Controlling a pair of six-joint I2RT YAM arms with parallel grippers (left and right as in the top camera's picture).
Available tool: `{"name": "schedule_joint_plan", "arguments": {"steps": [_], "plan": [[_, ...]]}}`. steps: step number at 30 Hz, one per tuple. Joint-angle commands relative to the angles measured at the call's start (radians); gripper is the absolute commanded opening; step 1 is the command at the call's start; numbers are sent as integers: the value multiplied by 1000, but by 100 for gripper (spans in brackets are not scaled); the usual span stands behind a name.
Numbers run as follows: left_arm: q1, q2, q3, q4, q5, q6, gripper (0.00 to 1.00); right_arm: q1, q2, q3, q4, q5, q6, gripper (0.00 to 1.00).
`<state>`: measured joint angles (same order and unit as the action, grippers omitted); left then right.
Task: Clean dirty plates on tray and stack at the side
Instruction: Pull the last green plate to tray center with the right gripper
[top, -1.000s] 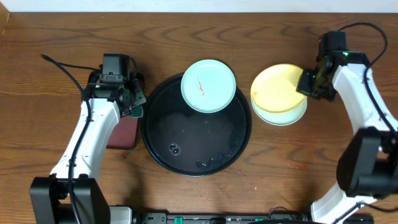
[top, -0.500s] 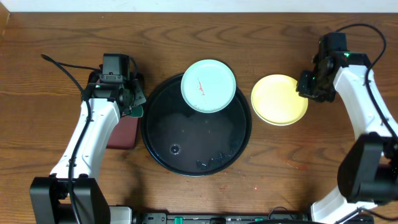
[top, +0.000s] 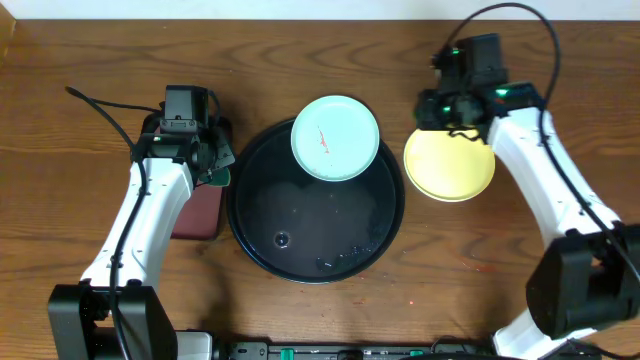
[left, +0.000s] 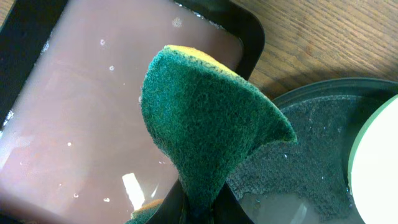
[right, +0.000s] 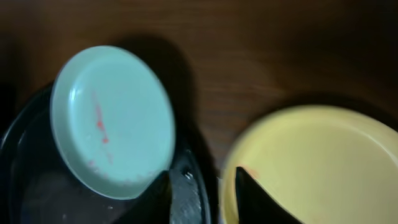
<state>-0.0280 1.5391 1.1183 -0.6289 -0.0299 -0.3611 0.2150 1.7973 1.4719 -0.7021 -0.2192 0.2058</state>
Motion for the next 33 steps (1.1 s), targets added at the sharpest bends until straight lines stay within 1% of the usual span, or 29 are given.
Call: {"name": "schedule_joint_plan", "arguments": {"steps": [1, 3, 9, 15, 17, 18, 19, 22, 24, 33], "plan": [[3, -1, -2, 2, -16, 13, 7, 38, 70, 13, 58, -72, -32, 36], [3, -1, -2, 2, -16, 13, 8, 61, 105, 13, 91, -74, -32, 38], [3, 10, -2, 1, -16, 13, 8, 119, 224, 13, 179, -74, -19, 39], [3, 30, -2, 1, -16, 13, 8, 129, 311, 13, 214, -74, 27, 39], [3, 34, -2, 1, -16, 13, 8, 129, 328, 13, 214, -74, 45, 33], [3, 35, -2, 1, -16, 13, 8, 129, 328, 13, 214, -74, 51, 29], [3, 35, -2, 1, -16, 13, 8, 131, 328, 13, 215, -74, 52, 20], [3, 35, -2, 1, -16, 13, 8, 135, 320, 14, 217, -75, 52, 8], [3, 36, -2, 1, -16, 13, 8, 135, 309, 14, 216, -78, 52, 2], [3, 36, -2, 1, -16, 13, 7, 154, 168, 14, 140, -78, 51, 1]]}}
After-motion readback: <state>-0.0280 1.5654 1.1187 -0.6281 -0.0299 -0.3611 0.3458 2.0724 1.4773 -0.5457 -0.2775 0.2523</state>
